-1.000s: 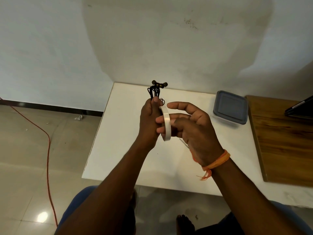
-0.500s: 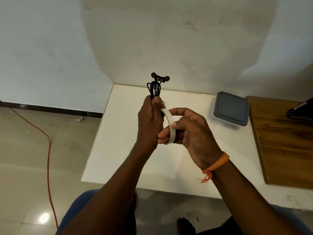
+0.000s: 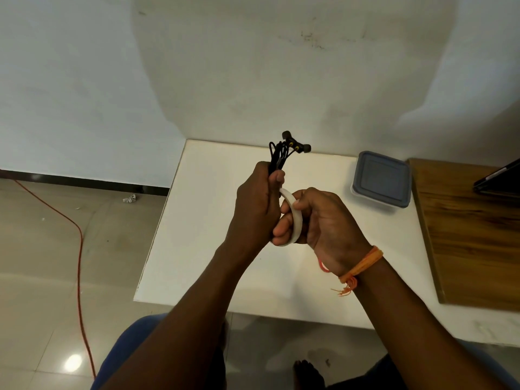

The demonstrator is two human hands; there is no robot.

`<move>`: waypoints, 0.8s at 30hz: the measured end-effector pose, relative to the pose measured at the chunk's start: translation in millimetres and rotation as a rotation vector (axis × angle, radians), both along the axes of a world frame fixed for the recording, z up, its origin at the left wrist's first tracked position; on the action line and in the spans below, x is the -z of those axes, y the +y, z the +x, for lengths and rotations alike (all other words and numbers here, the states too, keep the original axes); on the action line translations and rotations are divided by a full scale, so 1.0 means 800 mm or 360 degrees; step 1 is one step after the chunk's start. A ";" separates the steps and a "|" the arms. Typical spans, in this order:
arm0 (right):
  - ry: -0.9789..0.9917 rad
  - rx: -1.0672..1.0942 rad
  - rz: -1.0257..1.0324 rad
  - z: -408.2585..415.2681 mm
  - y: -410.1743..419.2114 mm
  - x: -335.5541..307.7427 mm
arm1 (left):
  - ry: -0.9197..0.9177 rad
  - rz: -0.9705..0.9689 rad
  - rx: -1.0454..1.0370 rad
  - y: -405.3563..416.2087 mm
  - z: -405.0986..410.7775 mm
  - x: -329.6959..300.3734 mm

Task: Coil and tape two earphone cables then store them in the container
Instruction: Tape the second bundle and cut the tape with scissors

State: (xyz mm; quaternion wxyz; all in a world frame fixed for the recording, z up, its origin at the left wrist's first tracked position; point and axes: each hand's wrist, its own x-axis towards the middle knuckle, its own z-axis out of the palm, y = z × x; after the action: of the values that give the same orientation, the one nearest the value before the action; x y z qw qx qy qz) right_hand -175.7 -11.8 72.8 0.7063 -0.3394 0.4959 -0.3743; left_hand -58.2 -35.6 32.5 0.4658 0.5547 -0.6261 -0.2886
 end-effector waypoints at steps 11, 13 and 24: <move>-0.0054 -0.0088 -0.0050 -0.003 -0.002 0.006 | 0.0162 0.0128 0.0061 0.002 -0.004 0.001; -0.0164 -0.0112 -0.0035 -0.004 -0.003 0.007 | 0.0219 0.0197 -0.0008 0.001 -0.003 0.001; -0.0355 -0.0285 -0.0208 -0.003 -0.003 0.004 | 0.1005 0.0712 -0.0116 -0.006 0.004 -0.002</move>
State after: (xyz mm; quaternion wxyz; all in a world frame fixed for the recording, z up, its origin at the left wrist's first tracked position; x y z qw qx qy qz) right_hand -178.3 -14.0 69.7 0.7638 -0.3839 0.3568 -0.3768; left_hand -55.3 -40.2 33.9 0.5131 0.5482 -0.3533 -0.5580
